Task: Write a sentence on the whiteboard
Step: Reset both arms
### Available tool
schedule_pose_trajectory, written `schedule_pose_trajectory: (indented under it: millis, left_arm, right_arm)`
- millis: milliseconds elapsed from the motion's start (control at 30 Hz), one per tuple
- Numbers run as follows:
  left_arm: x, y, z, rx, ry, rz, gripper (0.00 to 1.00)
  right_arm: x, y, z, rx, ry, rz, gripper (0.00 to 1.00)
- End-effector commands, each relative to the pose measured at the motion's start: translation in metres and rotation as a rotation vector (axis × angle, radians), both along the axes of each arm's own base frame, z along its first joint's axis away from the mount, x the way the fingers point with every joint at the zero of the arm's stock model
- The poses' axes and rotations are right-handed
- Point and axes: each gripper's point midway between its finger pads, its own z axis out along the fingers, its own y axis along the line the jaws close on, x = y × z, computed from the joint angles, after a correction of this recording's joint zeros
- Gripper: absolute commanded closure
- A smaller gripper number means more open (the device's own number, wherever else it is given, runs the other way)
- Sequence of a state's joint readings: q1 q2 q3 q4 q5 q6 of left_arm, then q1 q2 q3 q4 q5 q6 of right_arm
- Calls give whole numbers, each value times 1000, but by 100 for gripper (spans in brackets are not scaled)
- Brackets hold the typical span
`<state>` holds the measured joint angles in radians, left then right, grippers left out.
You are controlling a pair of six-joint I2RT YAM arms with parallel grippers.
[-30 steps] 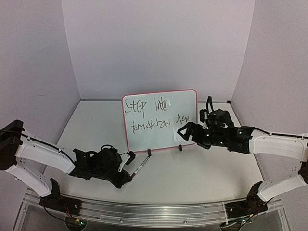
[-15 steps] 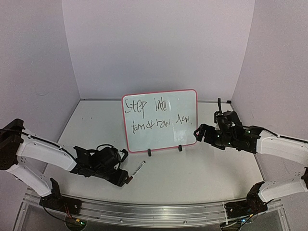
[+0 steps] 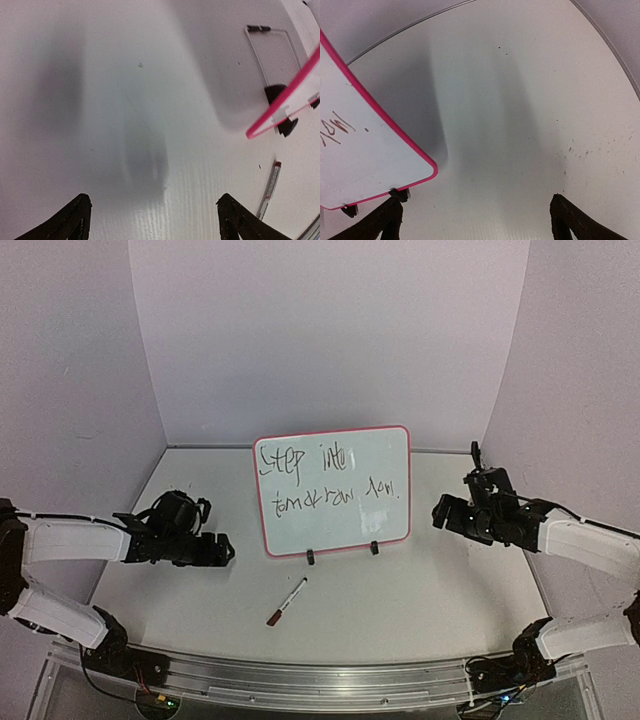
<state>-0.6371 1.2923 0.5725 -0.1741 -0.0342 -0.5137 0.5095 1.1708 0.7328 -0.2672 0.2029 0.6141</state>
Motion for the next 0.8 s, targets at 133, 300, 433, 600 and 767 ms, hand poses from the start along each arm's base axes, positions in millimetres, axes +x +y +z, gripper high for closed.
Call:
schedule_pose_trajectory:
  millis: [133,300,433,600,767]
  left_arm:
    - [91,103,58,-95,-180,219,13]
    - [130,167,96,-93,-320,412,12]
    - [148,198,141,4,-530,525,12]
    - [148,230,154,176,-768,616,6]
    - [145,238,130,269,-780,620,2]
  right_arm:
    - [12,-73,6,-90,-66,-132,2]
    - [20,-97,28,-141,-179,-172,2]
    - [22,-105,54,-194,-320,-184,2]
    - [21,-115,55,-260,-471,-213,2]
    - [16,-117,36,-384,-587,-166,2]
